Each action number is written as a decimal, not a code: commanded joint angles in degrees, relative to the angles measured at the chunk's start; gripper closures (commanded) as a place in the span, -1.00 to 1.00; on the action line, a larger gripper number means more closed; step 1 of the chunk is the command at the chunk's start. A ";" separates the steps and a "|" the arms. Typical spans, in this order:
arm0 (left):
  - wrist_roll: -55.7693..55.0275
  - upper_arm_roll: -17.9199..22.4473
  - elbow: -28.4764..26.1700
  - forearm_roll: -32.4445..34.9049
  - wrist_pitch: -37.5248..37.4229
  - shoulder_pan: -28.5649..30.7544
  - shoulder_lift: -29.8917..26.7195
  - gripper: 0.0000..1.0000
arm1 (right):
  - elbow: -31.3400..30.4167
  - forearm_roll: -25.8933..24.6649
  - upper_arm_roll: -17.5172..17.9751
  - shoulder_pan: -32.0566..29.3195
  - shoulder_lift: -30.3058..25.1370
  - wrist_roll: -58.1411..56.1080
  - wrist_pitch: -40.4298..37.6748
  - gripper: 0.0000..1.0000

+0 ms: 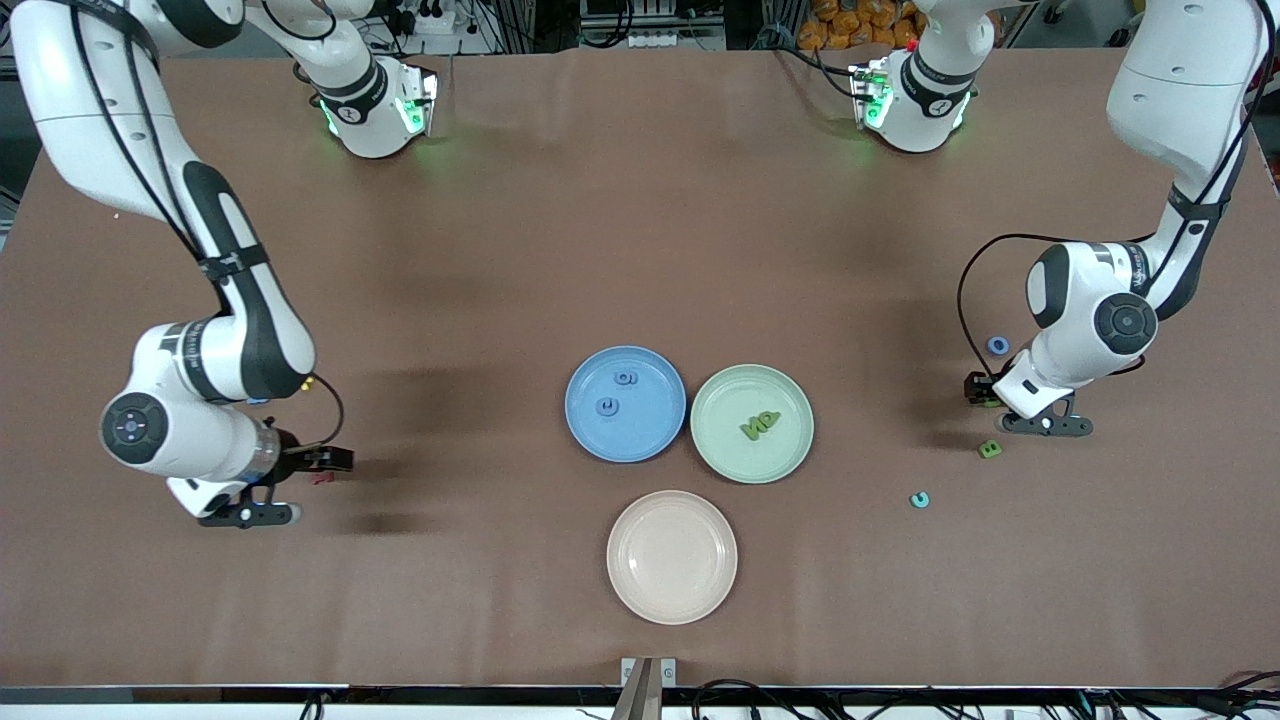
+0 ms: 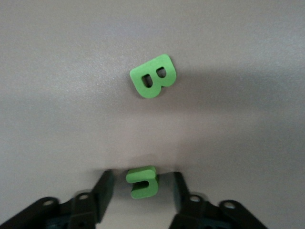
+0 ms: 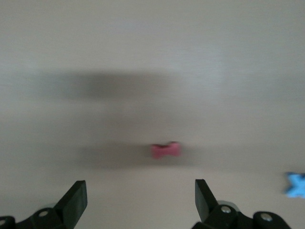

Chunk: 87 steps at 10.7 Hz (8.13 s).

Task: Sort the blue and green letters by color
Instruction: 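Grasp the green u with the left gripper while the right gripper reaches the blue X, then drop the u on the green plate while the right gripper grasps the X, then grasp the green B with the left gripper while the right gripper lifts the X, then drop the X on the blue plate while the left gripper drops B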

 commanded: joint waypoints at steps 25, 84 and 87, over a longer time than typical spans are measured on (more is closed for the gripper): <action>-45.42 -0.16 26.96 -8.30 -16.48 -30.99 6.32 -1.00 | -8.13 -1.90 -2.85 -14.84 2.74 -6.68 12.67 -1.00; -46.30 -4.02 25.38 -6.54 -12.26 -29.58 8.25 -1.00 | 4.00 0.92 6.02 15.77 4.85 39.24 5.83 -1.00; -42.36 -4.37 24.94 -3.30 -12.35 -25.55 7.46 -1.00 | 2.78 -4.50 6.02 8.92 4.32 27.90 3.19 -1.00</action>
